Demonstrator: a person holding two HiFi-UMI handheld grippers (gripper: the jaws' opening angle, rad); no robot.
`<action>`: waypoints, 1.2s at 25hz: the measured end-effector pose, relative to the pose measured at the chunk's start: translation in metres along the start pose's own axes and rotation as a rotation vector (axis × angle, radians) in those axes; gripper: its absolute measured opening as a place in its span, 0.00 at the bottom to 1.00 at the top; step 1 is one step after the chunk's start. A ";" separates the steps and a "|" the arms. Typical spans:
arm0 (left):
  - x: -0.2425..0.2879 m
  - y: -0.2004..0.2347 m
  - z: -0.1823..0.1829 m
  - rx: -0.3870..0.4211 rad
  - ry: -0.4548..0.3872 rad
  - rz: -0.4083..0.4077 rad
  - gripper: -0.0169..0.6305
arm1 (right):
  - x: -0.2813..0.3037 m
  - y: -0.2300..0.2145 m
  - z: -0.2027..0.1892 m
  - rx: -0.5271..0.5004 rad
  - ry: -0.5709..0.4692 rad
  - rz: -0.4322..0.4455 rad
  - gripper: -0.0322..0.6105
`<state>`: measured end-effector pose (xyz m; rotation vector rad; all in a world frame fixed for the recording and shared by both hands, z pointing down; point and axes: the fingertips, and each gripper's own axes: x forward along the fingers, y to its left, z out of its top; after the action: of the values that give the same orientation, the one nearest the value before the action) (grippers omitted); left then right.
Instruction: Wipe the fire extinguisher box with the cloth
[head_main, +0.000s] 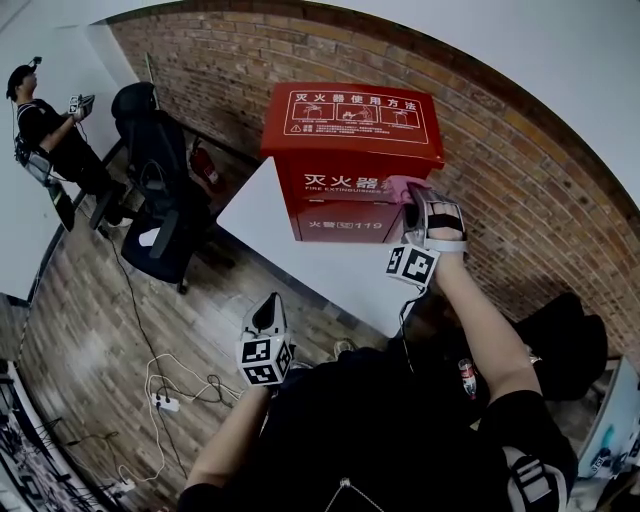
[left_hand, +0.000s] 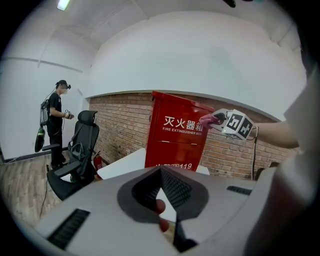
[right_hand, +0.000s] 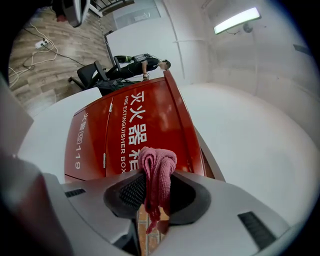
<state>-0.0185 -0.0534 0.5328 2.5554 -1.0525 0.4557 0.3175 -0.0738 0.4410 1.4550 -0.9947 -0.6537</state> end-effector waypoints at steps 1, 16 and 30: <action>0.000 0.000 0.001 0.003 -0.001 -0.003 0.07 | -0.001 -0.003 0.000 -0.002 0.001 -0.005 0.22; -0.006 0.019 0.014 0.020 -0.008 -0.027 0.07 | -0.010 -0.046 0.004 -0.012 0.023 -0.099 0.22; -0.014 0.035 0.023 0.005 -0.018 -0.082 0.07 | -0.046 -0.039 0.030 0.437 -0.016 -0.004 0.22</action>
<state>-0.0495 -0.0778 0.5128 2.6000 -0.9496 0.4154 0.2775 -0.0512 0.3913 1.8323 -1.1974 -0.4666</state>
